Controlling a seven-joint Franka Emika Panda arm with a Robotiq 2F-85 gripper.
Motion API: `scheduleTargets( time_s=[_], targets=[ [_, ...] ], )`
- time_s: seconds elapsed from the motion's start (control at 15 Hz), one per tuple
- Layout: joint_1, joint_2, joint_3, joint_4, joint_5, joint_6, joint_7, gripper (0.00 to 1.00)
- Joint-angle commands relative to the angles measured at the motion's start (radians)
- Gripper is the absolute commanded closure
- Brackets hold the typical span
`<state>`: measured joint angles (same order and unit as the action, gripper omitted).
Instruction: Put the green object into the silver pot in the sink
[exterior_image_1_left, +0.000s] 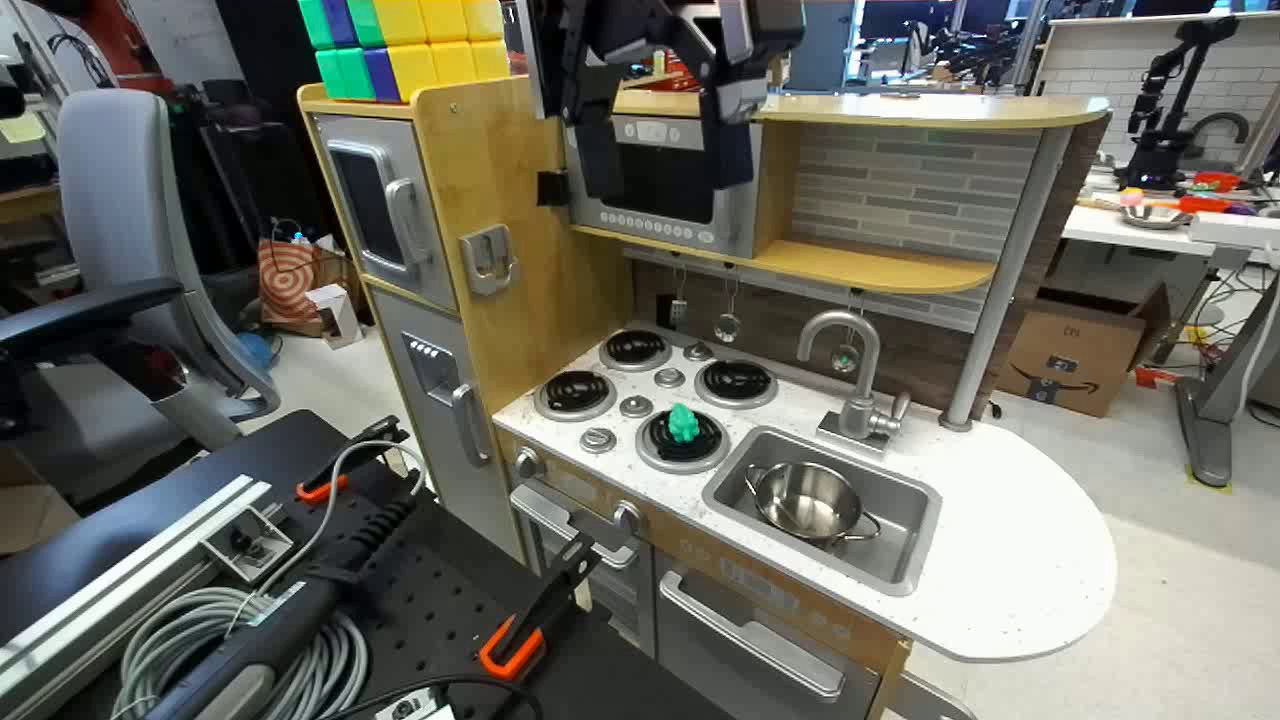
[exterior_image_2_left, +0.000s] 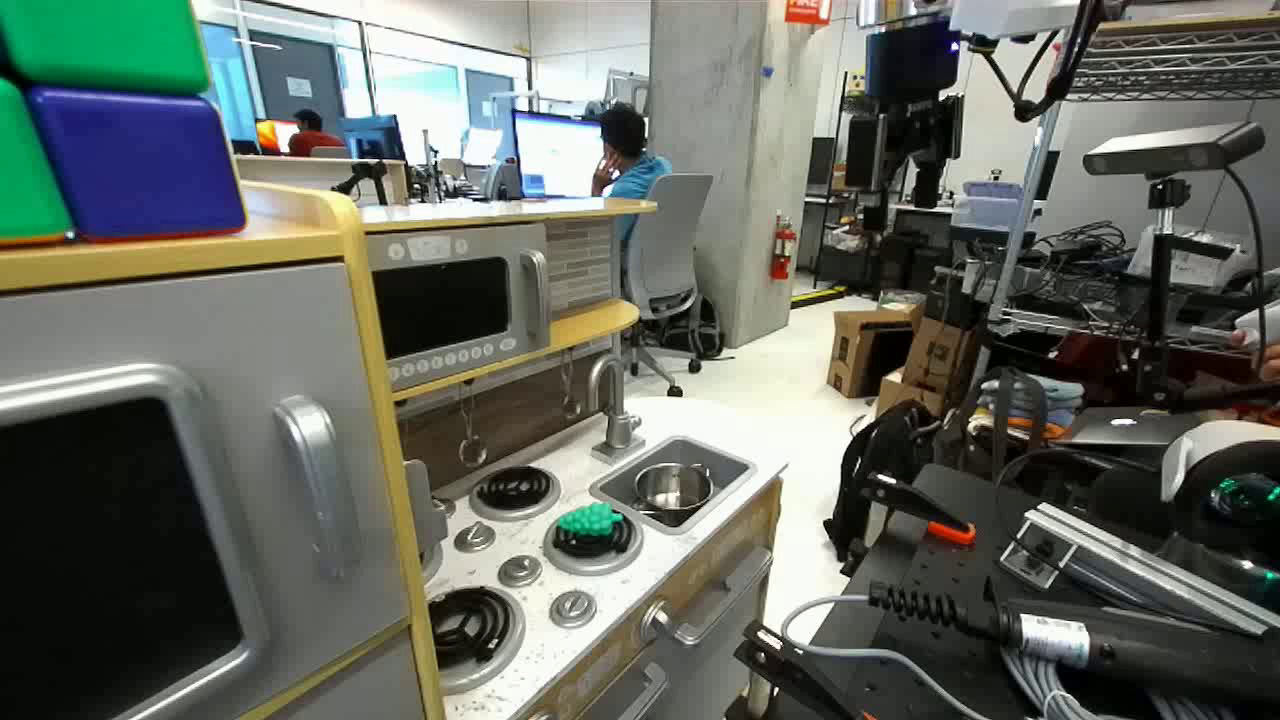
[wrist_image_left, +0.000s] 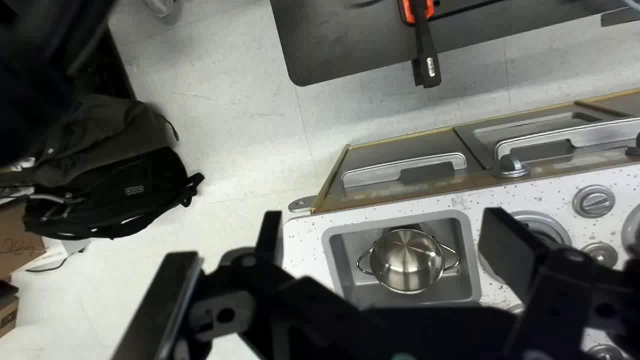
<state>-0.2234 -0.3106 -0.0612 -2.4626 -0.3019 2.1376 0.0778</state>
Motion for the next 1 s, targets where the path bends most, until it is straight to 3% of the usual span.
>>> scheduleTargets(
  time_s=[0.0,0.2,0.4,0.93],
  targets=[
    [0.017,0.000,-0.016,0.002,-0.005,-0.003,0.004,0.00],
    [0.021,0.002,-0.016,0.000,-0.018,0.002,-0.024,0.00],
    [0.051,0.016,-0.048,-0.003,-0.009,0.046,-0.234,0.00],
    [0.126,0.008,-0.082,-0.030,-0.003,0.144,-0.601,0.00]
  ],
)
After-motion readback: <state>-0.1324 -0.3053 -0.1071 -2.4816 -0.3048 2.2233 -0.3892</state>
